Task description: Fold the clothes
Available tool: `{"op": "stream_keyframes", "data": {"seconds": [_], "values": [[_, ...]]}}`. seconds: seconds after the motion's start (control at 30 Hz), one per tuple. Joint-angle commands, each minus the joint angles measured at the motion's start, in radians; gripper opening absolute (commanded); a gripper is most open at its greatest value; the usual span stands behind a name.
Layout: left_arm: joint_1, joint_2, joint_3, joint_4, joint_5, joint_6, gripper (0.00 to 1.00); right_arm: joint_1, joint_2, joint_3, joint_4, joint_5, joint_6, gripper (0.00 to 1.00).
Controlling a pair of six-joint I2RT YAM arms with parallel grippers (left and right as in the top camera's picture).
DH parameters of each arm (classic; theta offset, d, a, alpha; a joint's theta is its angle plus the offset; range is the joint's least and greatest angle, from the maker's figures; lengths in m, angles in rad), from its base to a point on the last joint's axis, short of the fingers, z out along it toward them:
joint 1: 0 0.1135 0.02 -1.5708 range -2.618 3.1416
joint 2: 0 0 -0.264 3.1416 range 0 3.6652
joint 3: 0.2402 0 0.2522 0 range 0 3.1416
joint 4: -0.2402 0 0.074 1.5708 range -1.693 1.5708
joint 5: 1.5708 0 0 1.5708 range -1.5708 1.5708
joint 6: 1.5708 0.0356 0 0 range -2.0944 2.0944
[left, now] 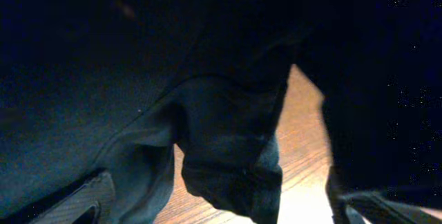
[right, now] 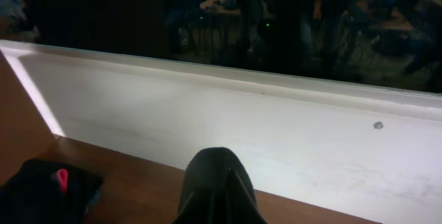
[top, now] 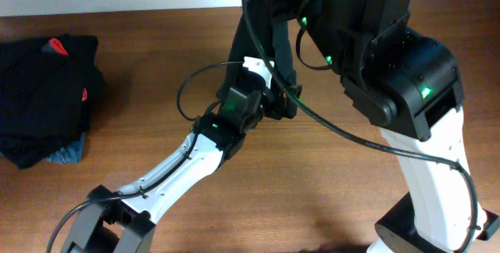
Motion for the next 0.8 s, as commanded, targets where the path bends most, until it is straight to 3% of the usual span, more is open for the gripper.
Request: {"op": "stream_keyframes", "data": {"seconds": [0.0, 0.17, 0.5, 0.57, 0.67, 0.73, 0.77], "values": [[0.002, -0.025, 0.01, 0.003, -0.028, -0.012, 0.94, 0.028, -0.038, 0.029, 0.011, 0.021, 0.005, 0.04], [0.003, -0.025, 0.01, -0.004, -0.029, -0.012, 0.99, 0.059, -0.041, 0.029, 0.01, 0.022, 0.002, 0.04], [0.003, -0.025, 0.01, -0.017, -0.044, -0.013, 0.97, 0.119, -0.055, 0.029, 0.01, 0.077, 0.001, 0.04], [0.003, -0.025, 0.01, -0.021, -0.044, -0.012, 0.84, 0.119, -0.055, 0.029, 0.01, 0.077, 0.001, 0.04], [0.003, -0.025, 0.01, -0.031, -0.043, -0.012, 0.55, 0.119, -0.055, 0.029, 0.009, 0.094, 0.001, 0.04], [0.003, -0.025, 0.01, -0.031, -0.043, -0.012, 0.31, 0.119, -0.055, 0.028, 0.004, 0.099, 0.001, 0.04], [0.003, -0.025, 0.01, -0.031, -0.043, -0.012, 0.11, 0.116, -0.055, 0.029, 0.003, 0.103, 0.0, 0.04]]}}
